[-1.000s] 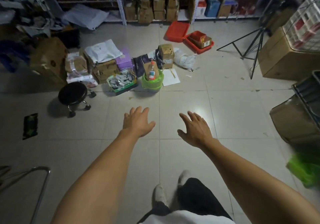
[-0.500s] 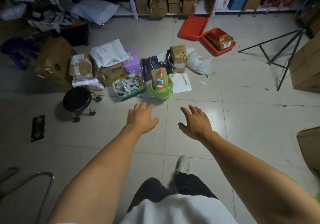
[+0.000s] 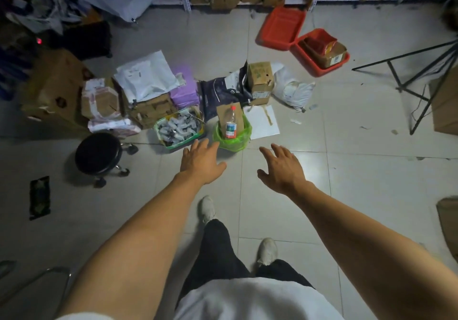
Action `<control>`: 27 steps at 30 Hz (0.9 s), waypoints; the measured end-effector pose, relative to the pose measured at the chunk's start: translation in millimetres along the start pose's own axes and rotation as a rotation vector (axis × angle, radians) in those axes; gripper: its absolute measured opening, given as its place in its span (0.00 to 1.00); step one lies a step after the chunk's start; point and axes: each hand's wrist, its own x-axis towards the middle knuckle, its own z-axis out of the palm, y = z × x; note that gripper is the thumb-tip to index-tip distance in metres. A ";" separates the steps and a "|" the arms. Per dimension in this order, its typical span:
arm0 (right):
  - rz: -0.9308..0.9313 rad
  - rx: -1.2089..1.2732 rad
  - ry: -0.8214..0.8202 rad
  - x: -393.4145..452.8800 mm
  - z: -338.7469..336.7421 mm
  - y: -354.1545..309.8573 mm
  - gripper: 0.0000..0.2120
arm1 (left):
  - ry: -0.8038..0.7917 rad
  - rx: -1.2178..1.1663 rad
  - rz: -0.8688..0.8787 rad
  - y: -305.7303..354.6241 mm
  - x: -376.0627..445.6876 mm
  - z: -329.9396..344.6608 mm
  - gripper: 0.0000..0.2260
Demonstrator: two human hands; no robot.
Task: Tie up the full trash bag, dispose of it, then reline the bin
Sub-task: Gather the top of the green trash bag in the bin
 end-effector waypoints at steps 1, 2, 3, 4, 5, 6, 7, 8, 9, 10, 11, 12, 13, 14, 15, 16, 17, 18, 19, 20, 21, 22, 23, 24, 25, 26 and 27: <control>0.015 0.004 -0.004 13.0 -0.2 -4.5 0.34 | -0.006 -0.005 0.012 -6.9 14.3 -2.2 0.31; 0.031 0.009 -0.009 25.0 -0.2 -9.7 0.34 | -0.013 -0.006 0.027 -13.7 28.2 -4.0 0.31; 0.048 0.015 -0.016 36.4 0.7 -15.0 0.34 | -0.018 -0.005 0.043 -20.4 41.4 -5.6 0.31; 0.063 0.019 -0.024 47.7 1.6 -20.3 0.33 | -0.026 -0.001 0.057 -27.2 54.9 -6.7 0.30; 0.078 0.024 -0.037 59.1 3.2 -25.0 0.33 | -0.039 0.005 0.069 -33.9 68.4 -7.6 0.30; 0.090 0.028 -0.049 70.8 5.3 -28.7 0.33 | -0.054 0.013 0.077 -40.3 82.4 -8.2 0.29; 0.099 0.031 -0.061 82.8 8.1 -31.3 0.33 | -0.068 0.023 0.081 -46.2 96.5 -7.9 0.29; 0.106 0.032 -0.073 94.5 11.4 -32.6 0.33 | -0.079 0.031 0.081 -51.3 110.1 -6.4 0.29; 0.113 0.035 -0.085 105.9 15.0 -32.9 0.33 | -0.092 0.034 0.081 -55.6 123.2 -4.6 0.29; 0.118 0.036 -0.095 117.2 18.8 -32.1 0.33 | -0.102 0.033 0.081 -59.4 135.6 -2.2 0.29; 0.121 0.034 -0.104 128.7 22.5 -30.6 0.33 | -0.109 0.028 0.079 -62.7 147.6 1.3 0.29; 0.122 0.035 -0.109 140.7 26.5 -28.2 0.33 | -0.115 0.022 0.075 -65.6 159.4 5.8 0.29; 0.121 0.041 -0.111 153.4 31.1 -24.9 0.33 | -0.121 0.015 0.068 -68.0 170.8 11.3 0.30; 0.118 0.049 -0.106 166.7 36.0 -20.8 0.33 | -0.122 0.010 0.063 -69.6 182.6 17.9 0.30; 0.113 0.058 -0.100 180.9 42.4 -15.6 0.34 | -0.120 0.006 0.058 -70.3 195.0 25.9 0.30; 0.107 0.062 -0.095 196.2 50.6 -9.3 0.34 | -0.115 0.000 0.051 -70.2 207.9 35.5 0.30; 0.099 0.063 -0.093 212.4 60.4 -2.0 0.34 | -0.107 -0.010 0.042 -69.7 221.2 47.1 0.30; 0.093 0.064 -0.094 229.4 72.1 6.1 0.34 | -0.099 -0.022 0.034 -68.6 235.2 61.0 0.30; 0.088 0.063 -0.094 246.5 84.9 14.9 0.34 | -0.089 -0.034 0.027 -67.2 249.4 75.8 0.30; 0.082 0.058 -0.095 263.5 98.8 23.9 0.34 | -0.081 -0.047 0.018 -66.7 264.0 92.4 0.30; 0.072 0.050 -0.093 280.7 113.5 33.0 0.34 | -0.074 -0.061 0.005 -66.9 278.5 110.0 0.30; 0.064 0.043 -0.089 297.4 129.0 41.8 0.34 | -0.068 -0.073 -0.006 -67.9 292.6 127.7 0.30; 0.057 0.037 -0.084 313.6 145.1 50.0 0.34 | -0.063 -0.081 -0.016 -70.1 306.4 145.6 0.31; 0.051 0.035 -0.078 329.5 161.6 57.7 0.34 | -0.053 -0.087 -0.025 -73.3 319.6 163.2 0.31; 0.046 0.035 -0.067 345.9 178.6 64.7 0.34 | -0.044 -0.088 -0.033 -77.7 333.2 181.1 0.31; 0.044 0.036 -0.056 362.2 196.1 71.2 0.34 | -0.034 -0.086 -0.039 -82.7 346.9 199.3 0.31; 0.042 0.037 -0.042 378.1 213.1 77.0 0.34 | -0.022 -0.085 -0.043 -88.1 360.7 217.2 0.31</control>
